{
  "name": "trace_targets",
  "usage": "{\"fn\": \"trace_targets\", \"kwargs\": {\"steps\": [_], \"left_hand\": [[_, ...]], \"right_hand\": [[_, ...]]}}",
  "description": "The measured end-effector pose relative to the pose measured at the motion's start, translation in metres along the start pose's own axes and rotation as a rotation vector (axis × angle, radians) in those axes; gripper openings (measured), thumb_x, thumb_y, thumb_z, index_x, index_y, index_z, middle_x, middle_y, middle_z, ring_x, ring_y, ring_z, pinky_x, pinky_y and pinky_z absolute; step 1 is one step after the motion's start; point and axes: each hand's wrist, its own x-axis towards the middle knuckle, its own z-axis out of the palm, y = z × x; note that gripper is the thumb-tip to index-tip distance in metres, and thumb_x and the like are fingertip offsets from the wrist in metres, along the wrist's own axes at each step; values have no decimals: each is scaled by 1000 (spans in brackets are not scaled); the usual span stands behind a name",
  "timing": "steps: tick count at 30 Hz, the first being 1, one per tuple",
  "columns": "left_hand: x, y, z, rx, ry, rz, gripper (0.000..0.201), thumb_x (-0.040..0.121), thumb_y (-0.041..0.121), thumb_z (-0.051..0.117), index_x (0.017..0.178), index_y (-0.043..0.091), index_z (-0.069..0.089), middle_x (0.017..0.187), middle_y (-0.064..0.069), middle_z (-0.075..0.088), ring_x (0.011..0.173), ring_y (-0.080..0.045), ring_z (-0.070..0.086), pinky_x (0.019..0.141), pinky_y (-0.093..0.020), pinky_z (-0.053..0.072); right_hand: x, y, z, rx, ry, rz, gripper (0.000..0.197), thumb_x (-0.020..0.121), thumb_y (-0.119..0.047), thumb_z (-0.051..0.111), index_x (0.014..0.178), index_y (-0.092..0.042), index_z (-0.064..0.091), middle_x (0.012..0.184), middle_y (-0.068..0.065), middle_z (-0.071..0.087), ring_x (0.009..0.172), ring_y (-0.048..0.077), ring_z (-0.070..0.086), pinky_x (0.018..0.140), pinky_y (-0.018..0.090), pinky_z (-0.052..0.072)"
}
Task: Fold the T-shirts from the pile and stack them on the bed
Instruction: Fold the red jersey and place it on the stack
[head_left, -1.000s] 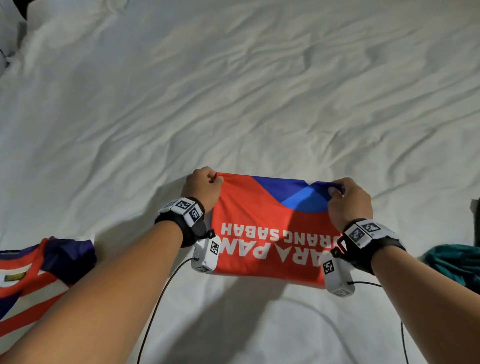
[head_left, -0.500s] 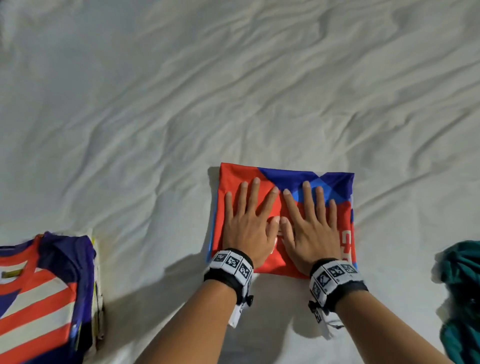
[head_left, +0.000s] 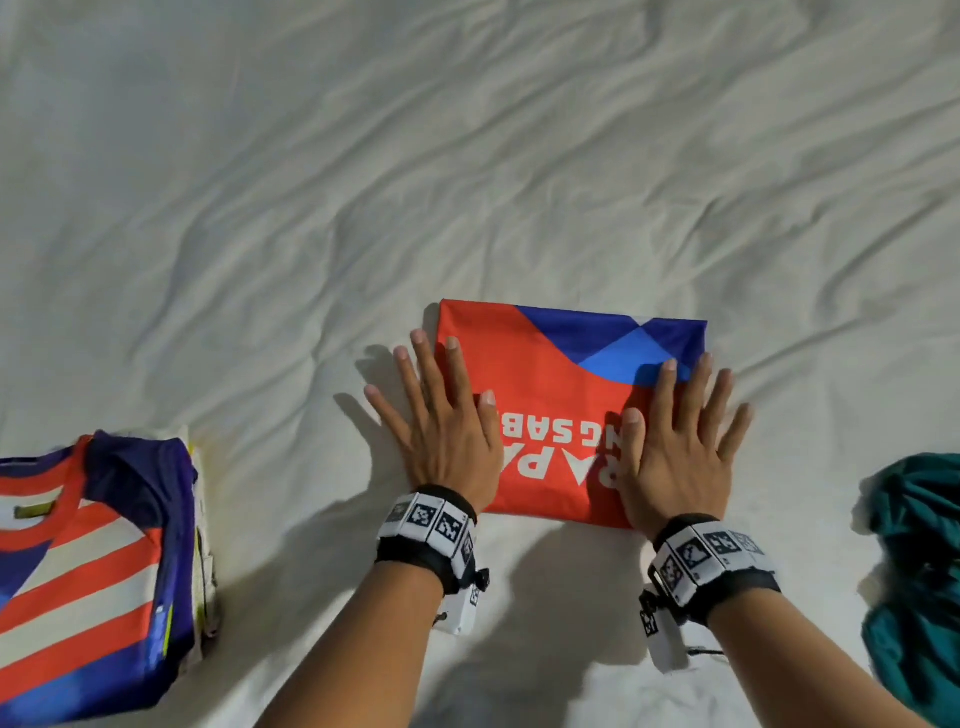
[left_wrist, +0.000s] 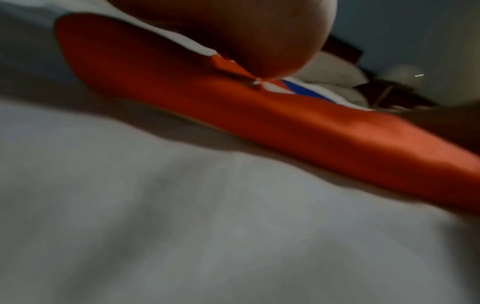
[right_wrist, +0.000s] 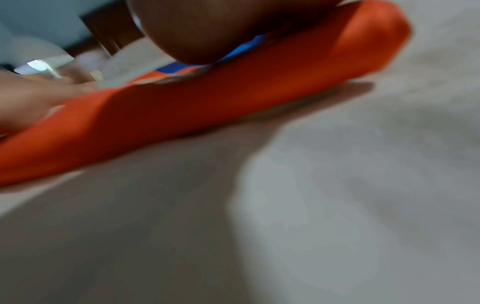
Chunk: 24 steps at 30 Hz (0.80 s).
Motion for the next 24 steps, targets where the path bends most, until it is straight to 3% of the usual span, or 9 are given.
{"fn": "trace_targets", "kwargs": {"steps": [2, 4, 7, 11, 14, 19, 24], "left_hand": [[-25, 18, 4, -31, -11, 160, 69, 102, 41, 29, 164, 18, 12, 170, -15, -2, 157, -34, -3, 120, -70, -4], [-48, 26, 15, -34, -83, 230, 66, 103, 41, 28, 164, 21, 12, 171, -13, -2, 158, -32, -3, 120, -68, 4], [-55, 20, 28, -26, -129, 173, 64, 104, 43, 30, 164, 27, 12, 171, -10, 0, 158, -30, 0, 123, -62, 6], [-48, 4, 25, -5, -129, 130, 63, 104, 46, 26, 163, 34, 9, 171, -7, -4, 158, -28, -4, 124, -61, 2], [-46, -7, 24, -1, -138, 101, 63, 105, 45, 23, 163, 36, 0, 171, -5, -10, 157, -24, -11, 123, -62, 1], [-44, -16, 24, 28, -118, 122, 61, 105, 45, 17, 163, 33, 3, 172, -4, -6, 158, -25, -7, 123, -62, 1], [-42, -17, 18, 36, -153, 119, 61, 105, 44, 13, 164, 31, 7, 172, -3, -1, 158, -24, -5, 122, -63, 6]], "right_hand": [[-14, -18, 2, 12, 31, -102, 66, 104, -45, 23, 163, -17, 11, 170, 13, -3, 156, 30, -12, 124, 50, -11], [-27, -33, 15, 6, 13, -222, 64, 105, -43, 26, 162, -16, 18, 169, 15, 4, 156, 32, -4, 125, 50, -5], [-37, -36, 34, 23, -23, -233, 62, 104, -46, 24, 161, -21, 25, 169, 12, 11, 156, 33, 4, 125, 54, 3], [-36, -24, 30, 15, -43, -187, 63, 103, -56, 22, 162, -34, 13, 170, 4, 4, 157, 28, -2, 126, 48, -3], [-35, -10, 25, 7, -64, -139, 63, 104, -55, 14, 162, -33, 9, 171, 2, -2, 157, 25, -7, 126, 46, -3], [-35, 17, 22, -1, -110, -107, 61, 105, -52, 7, 162, -33, 0, 170, 1, -11, 156, 19, -14, 125, 45, -8], [-35, 28, 18, 63, -132, -97, 62, 104, -52, 6, 162, -31, -5, 168, -1, -17, 155, 19, -15, 126, 45, -6]]}}
